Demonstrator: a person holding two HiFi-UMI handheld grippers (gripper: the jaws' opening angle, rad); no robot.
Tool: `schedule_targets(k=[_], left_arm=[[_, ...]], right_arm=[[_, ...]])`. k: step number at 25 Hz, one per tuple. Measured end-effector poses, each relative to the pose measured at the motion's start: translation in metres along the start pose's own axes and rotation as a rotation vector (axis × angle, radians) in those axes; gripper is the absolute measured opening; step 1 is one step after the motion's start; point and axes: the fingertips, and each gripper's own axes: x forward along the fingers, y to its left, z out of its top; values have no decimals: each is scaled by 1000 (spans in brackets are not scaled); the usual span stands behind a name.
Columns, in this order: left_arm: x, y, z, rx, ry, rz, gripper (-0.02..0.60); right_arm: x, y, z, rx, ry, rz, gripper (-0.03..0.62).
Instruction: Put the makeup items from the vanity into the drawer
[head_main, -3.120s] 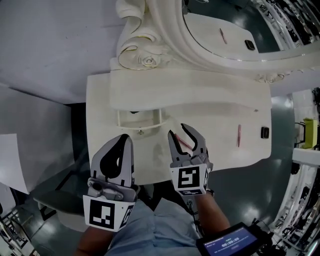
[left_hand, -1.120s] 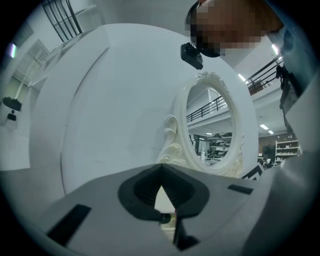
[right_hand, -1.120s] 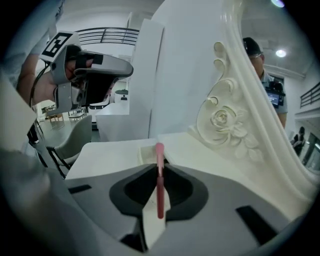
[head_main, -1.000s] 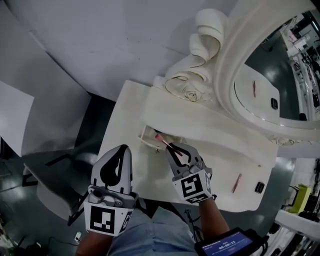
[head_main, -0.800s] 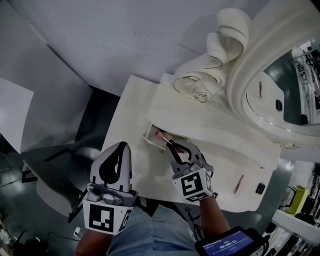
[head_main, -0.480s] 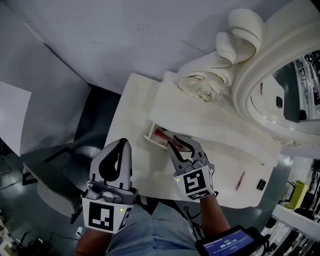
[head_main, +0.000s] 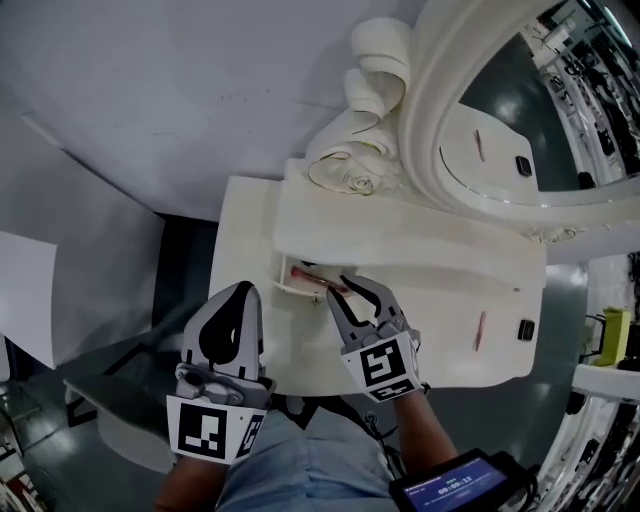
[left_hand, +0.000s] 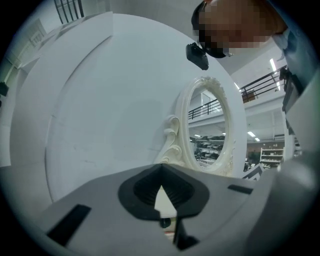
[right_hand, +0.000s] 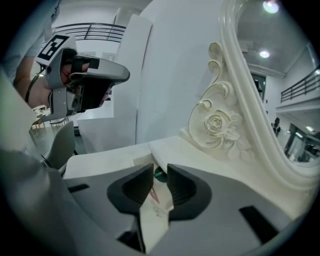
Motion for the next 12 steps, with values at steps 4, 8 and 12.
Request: schedule_targets(k=[4,8,12], left_arm=[[6,-20,6,18,-6,-99,0],[17,-57,5,16,14,-251,0],[31,-107,-5,10,30,-373,0]], right_arm=[[-23,-10,-2,85,-14,-94,78],[-61,-29,-21,213,6,-264,77],[-108,-55,-60,320,27,-398,77]])
